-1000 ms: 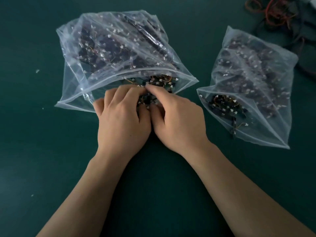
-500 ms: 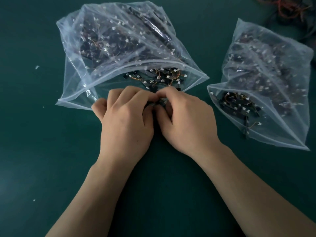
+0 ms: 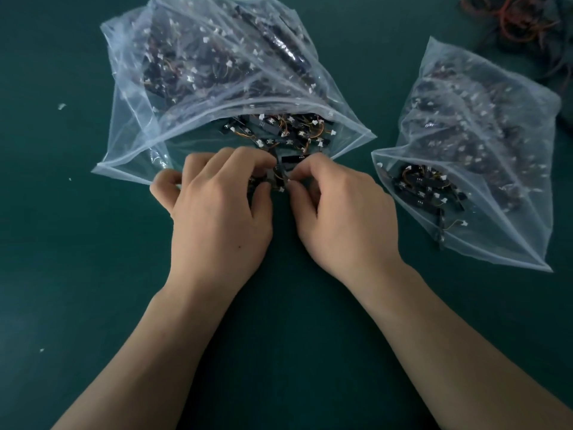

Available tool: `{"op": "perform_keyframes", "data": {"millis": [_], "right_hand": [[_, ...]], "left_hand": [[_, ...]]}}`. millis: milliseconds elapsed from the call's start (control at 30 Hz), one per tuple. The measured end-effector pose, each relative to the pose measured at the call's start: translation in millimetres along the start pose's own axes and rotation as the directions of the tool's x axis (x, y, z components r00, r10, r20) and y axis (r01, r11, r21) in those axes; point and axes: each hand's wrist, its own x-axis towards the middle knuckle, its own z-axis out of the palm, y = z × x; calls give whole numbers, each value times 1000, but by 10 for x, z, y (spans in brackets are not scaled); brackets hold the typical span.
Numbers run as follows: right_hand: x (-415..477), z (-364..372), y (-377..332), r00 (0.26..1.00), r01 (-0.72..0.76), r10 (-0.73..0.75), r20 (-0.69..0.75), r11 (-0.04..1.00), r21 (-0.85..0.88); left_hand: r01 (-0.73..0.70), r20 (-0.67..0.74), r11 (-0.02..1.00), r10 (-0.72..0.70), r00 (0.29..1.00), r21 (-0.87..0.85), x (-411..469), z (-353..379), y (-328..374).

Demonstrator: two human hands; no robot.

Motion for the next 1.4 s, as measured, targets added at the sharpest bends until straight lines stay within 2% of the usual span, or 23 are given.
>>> {"op": "perform_keyframes", "data": {"millis": [100,200,400,567,633,700,733,867,933,1067,1233,1300,1400], "right_hand": [[-12,15,23,1000,-4,4,-15,999,42],[-21,23,32,999,-5,9,-45,995,95],[-41,-71,17,997,-29,51,-62,952,306],[-273,-181,73,998,-16,29,-51,968,250],[-391,-232,119,999,-12,18,-26,973,232],[-470,-282,150,1000,6,-7,3,970,242],[-487,-300,157,1000,17,-21,11,967,254],[-458,-264,130,998,57,-54,-17,961,272],[-426,-221,139,998,48,-40,-41,976,212],[-429,-194,172,999,18,-12,-46,990,142],[-448,-190,151,999,42,-39,-25,988,147],[-474,-278,150,997,71,-69,-15,989,128],[-515,-241,145,995,93,-96,17,984,149]], "left_hand": [[6,-35,999,-7,999,-50,-11,-4,-5],[-55,-48,993,50,998,-105,2,-9,-4],[-90,-12,929,92,996,-359,8,-65,33],[-115,61,878,162,985,-465,-43,-98,37],[-147,-6,889,160,987,-433,-53,-107,45],[-180,-107,926,153,982,-331,-47,-107,21],[-177,-115,942,150,982,-286,-37,-101,5],[-115,133,977,140,981,-177,-27,-53,-2],[-139,169,974,169,971,-177,-17,-22,-11],[-158,88,969,177,980,-188,-67,-11,-51],[-139,96,976,157,983,-164,-59,0,-41],[-118,41,976,128,991,-185,-26,-36,38],[-112,-51,994,112,992,5,155,-44,-11]]}}
